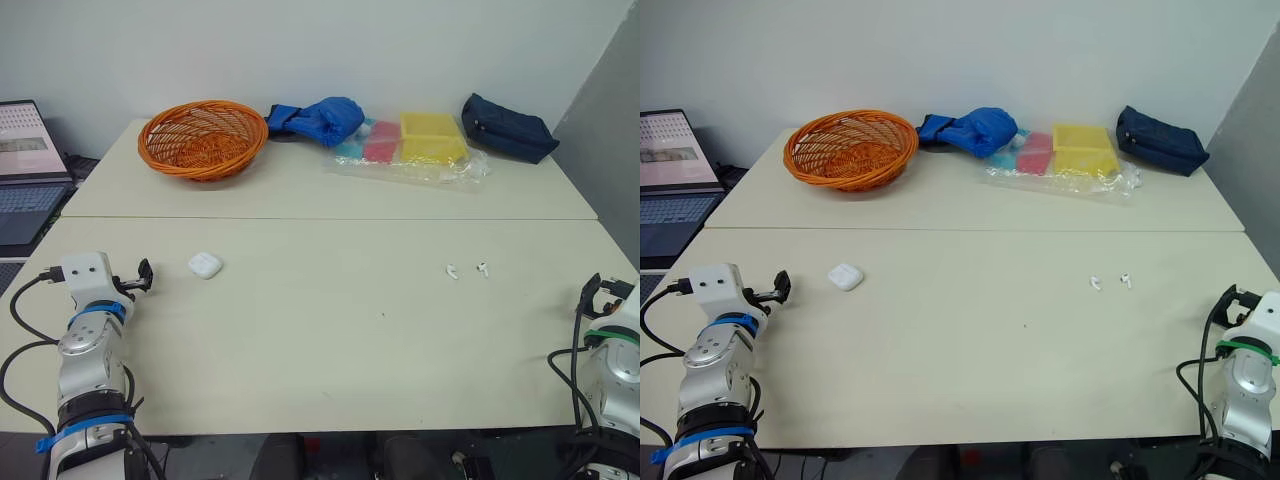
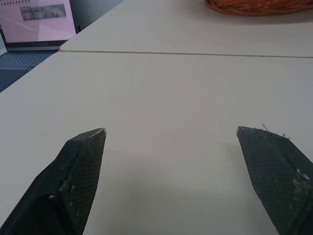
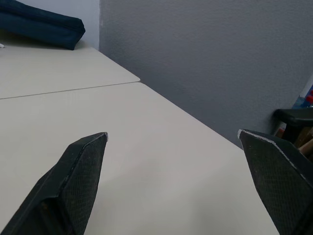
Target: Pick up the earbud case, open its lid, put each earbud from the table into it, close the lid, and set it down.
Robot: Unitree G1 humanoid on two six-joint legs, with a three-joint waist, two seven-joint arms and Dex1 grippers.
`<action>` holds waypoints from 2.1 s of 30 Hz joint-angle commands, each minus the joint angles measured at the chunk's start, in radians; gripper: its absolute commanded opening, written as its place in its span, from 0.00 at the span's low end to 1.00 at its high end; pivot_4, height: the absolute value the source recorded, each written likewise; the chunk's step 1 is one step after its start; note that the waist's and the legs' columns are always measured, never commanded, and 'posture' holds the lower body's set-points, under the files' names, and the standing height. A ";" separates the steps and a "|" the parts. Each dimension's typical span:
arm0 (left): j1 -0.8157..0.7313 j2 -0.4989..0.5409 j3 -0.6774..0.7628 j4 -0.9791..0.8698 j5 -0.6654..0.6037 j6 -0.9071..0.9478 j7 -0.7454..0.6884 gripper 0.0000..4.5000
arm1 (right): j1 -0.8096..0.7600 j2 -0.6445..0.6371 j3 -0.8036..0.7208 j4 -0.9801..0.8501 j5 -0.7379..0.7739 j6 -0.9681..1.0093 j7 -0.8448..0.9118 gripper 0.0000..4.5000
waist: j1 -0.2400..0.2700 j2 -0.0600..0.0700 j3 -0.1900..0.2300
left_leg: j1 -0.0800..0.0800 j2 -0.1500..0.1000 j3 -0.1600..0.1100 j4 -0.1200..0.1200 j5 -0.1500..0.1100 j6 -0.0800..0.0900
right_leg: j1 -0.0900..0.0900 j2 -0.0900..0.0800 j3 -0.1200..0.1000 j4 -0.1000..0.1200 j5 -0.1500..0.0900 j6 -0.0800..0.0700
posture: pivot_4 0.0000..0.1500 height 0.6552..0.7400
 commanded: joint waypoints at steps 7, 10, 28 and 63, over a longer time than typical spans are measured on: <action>-0.006 0.033 0.024 -0.003 -0.021 -0.036 -0.033 0.99 | 0.001 -0.026 -0.026 -0.038 0.013 -0.018 -0.003 1.00 | 0.000 0.000 0.000 | 0.000 0.000 0.000 0.000 0.000 0.000 | 0.000 0.000 0.000 0.000 0.000 0.000 | 1.00 1.00; -0.007 0.037 0.020 -0.011 -0.022 -0.036 -0.046 0.99 | 0.001 -0.025 -0.024 -0.044 0.015 -0.015 -0.001 1.00 | 0.000 0.000 0.000 | 0.000 0.000 0.000 0.000 0.000 0.000 | 0.000 0.000 0.000 0.000 0.000 0.000 | 1.00 1.00; 0.028 0.118 0.032 -0.143 -0.165 0.059 -0.313 0.99 | -0.047 -0.085 0.060 -0.153 0.006 0.035 0.095 1.00 | -0.002 0.000 0.000 | 0.000 0.000 0.000 0.000 0.000 0.000 | 0.000 0.000 0.000 0.000 0.000 0.000 | 1.00 1.00; -0.328 0.225 -0.354 0.374 0.043 -0.007 -0.945 0.99 | -0.462 -0.225 0.633 -0.697 0.648 0.906 0.991 1.00 | 0.006 -0.001 0.000 | -0.022 0.000 -0.005 0.006 0.000 0.000 | -0.016 0.009 -0.009 0.003 0.001 -0.005 | 1.00 1.00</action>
